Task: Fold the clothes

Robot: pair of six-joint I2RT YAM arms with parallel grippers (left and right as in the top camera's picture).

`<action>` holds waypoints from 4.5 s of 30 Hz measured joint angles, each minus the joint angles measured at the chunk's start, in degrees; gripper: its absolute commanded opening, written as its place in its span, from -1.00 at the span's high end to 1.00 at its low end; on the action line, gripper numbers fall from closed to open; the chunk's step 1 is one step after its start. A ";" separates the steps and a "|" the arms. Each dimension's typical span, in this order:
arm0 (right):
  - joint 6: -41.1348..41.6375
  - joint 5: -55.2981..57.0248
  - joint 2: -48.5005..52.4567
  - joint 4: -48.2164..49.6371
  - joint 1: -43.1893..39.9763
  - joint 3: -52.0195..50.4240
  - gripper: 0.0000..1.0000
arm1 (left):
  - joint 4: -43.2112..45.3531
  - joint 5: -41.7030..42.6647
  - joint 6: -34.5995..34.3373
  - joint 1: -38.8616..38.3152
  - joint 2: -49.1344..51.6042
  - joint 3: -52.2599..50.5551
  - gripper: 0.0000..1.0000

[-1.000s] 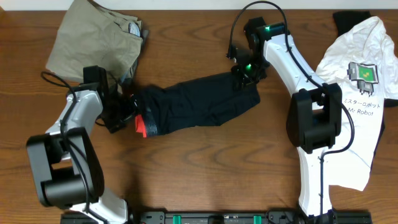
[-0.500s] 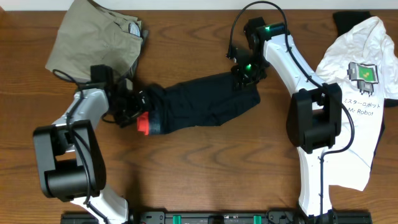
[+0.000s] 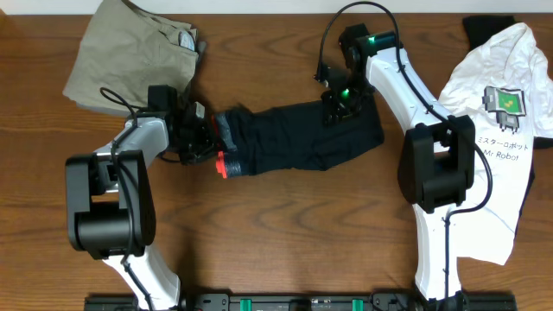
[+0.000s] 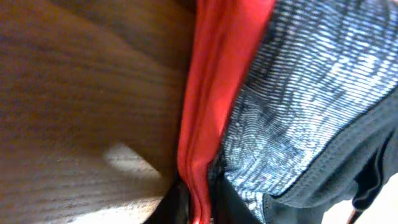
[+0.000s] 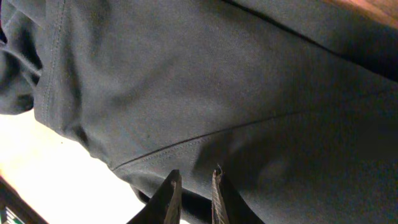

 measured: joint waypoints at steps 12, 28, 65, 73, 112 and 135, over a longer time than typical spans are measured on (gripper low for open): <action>0.00 0.00 0.00 -0.74 0.00 -0.02 0.67 | 0.96 3.02 0.07 1.36 -0.09 -0.70 0.88; -0.20 0.00 0.00 -0.61 0.00 -0.02 0.97 | -14.64 -2.71 5.60 10.97 -17.81 -2.40 0.88; 1.31 -9.62 0.28 12.83 -0.24 -13.94 0.97 | -22.53 -8.28 10.21 -4.26 -20.65 15.98 0.88; 1.38 -11.41 0.28 12.96 -0.70 -14.60 0.97 | -15.28 -8.26 8.04 -18.32 -18.01 16.13 0.88; 1.81 -12.81 -0.61 4.79 -3.54 -6.29 0.56 | -11.17 -10.16 -1.18 -18.97 -15.19 22.08 -0.96; 1.25 -6.97 -8.26 6.93 13.27 -3.96 -0.20 | -22.62 -18.18 -0.17 -2.16 -25.68 22.91 -0.96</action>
